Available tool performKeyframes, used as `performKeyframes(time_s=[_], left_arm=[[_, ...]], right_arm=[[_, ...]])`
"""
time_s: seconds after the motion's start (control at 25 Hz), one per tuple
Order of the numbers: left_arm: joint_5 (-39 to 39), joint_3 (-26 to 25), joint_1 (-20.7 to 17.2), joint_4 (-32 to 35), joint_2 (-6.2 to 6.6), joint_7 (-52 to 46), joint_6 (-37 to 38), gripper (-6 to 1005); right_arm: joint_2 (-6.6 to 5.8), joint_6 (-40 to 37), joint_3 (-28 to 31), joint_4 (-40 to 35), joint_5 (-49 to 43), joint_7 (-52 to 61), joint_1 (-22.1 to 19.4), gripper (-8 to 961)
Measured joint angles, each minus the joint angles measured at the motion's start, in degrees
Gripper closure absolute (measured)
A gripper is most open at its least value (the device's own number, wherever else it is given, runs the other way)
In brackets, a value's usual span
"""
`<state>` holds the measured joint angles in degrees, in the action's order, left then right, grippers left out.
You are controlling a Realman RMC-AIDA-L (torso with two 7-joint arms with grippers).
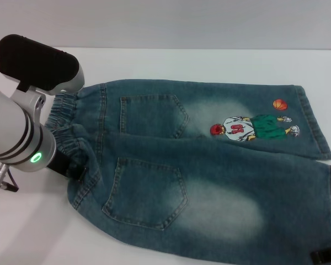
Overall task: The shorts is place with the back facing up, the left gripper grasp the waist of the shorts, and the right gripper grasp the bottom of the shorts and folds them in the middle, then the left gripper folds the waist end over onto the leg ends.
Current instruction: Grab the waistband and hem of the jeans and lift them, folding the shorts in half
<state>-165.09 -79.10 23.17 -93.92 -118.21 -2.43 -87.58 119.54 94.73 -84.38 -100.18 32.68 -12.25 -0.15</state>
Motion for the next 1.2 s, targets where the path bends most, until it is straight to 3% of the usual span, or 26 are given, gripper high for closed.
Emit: performKeyframes(time_s=[1.04,1.2], left_arm=[[0.0,0.3,-0.3,0.0,0.00,0.2,0.0,784],[0.0,0.4,-0.3,0.0,0.00,0.3,0.1,785]], right_arm=[[-0.29,-0.5,-0.3,-0.1,2.1,-0.2,1.0,267],[-0.38,-0.2,-0.4,-0.5,2.4,-1.0,1.1,420]])
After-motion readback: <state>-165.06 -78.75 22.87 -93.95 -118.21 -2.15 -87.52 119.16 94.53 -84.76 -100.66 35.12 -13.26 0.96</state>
